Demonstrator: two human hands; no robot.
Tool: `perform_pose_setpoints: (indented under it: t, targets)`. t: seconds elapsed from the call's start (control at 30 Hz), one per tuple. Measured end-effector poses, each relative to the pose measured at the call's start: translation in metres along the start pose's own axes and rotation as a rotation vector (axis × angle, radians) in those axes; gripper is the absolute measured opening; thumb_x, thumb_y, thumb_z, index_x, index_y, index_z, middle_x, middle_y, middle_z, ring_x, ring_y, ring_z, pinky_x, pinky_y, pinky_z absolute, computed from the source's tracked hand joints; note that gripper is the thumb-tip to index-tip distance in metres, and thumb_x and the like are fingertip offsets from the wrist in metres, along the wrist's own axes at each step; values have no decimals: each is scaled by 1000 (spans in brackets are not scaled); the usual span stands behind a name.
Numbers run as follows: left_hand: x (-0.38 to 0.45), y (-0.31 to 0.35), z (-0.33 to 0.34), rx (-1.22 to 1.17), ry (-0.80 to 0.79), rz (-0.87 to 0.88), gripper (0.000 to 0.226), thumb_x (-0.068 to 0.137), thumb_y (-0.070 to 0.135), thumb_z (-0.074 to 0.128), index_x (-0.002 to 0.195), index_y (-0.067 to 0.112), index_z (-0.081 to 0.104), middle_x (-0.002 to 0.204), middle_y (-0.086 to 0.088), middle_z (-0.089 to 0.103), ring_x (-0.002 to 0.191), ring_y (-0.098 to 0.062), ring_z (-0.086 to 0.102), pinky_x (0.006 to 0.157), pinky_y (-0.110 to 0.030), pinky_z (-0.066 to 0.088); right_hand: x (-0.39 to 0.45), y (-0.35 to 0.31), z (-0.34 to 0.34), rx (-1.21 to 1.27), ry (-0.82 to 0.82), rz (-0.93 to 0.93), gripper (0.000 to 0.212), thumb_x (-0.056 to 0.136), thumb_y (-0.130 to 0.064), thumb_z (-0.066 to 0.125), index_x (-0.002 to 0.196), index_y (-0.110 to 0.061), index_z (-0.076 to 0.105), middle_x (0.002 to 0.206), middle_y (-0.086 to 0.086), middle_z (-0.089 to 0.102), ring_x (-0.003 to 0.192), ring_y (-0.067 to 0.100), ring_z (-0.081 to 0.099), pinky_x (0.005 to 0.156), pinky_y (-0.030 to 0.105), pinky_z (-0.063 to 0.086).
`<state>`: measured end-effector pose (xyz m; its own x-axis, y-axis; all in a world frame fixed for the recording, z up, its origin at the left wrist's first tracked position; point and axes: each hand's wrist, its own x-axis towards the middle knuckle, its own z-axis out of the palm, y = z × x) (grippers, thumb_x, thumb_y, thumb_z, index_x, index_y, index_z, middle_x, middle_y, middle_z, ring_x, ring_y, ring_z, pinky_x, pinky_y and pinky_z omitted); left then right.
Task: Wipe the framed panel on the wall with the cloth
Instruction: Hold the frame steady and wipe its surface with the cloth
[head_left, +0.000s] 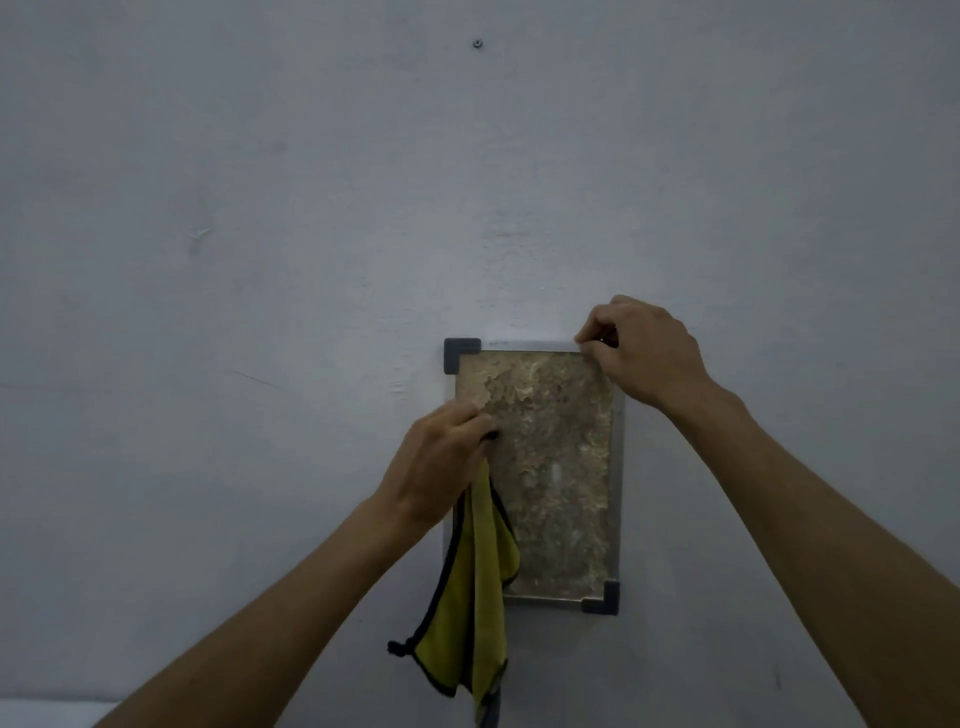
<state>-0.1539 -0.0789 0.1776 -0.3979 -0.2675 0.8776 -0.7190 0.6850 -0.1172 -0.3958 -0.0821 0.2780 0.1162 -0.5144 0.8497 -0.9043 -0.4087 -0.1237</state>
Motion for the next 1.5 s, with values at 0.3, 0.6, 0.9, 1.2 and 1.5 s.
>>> perform_pose_setpoints:
  t: [0.3,0.6,0.9,1.2,1.5]
  targets:
    - [0,0,0,-56,107,-139,13,88,5,74,100,8,78,93,-6,74,78,-18,67,73,-36,60,0,-1,0,-2,0,5,7,92,-24,65,91,-26,72,94,-12,58,92,14,60,78,36,52]
    - [0,-13,-16,1,3,-81,12,91,7,71,101,7,78,93,-9,74,82,-21,68,75,-40,60,-1,-3,0,10,5,10,6,92,-25,66,92,-25,72,96,-9,60,92,15,60,78,36,52]
    - [11,-27,-29,49,-46,28,11,89,2,72,98,5,77,93,-9,73,83,-24,68,74,-39,60,-1,-3,-1,8,2,11,7,92,-24,65,90,-26,71,96,-9,60,92,15,60,79,39,54]
    - [32,-31,-42,67,-30,41,10,88,5,73,96,6,79,92,-9,74,80,-23,68,75,-37,59,-1,-4,0,4,6,11,6,92,-25,65,91,-26,71,96,-8,60,91,15,59,77,36,52]
    - [12,-32,-34,43,-115,-29,8,88,13,75,96,14,74,85,-2,73,72,-17,66,68,-28,53,-2,-4,-1,-1,3,2,7,92,-23,65,91,-25,72,95,-7,61,90,17,60,78,40,54]
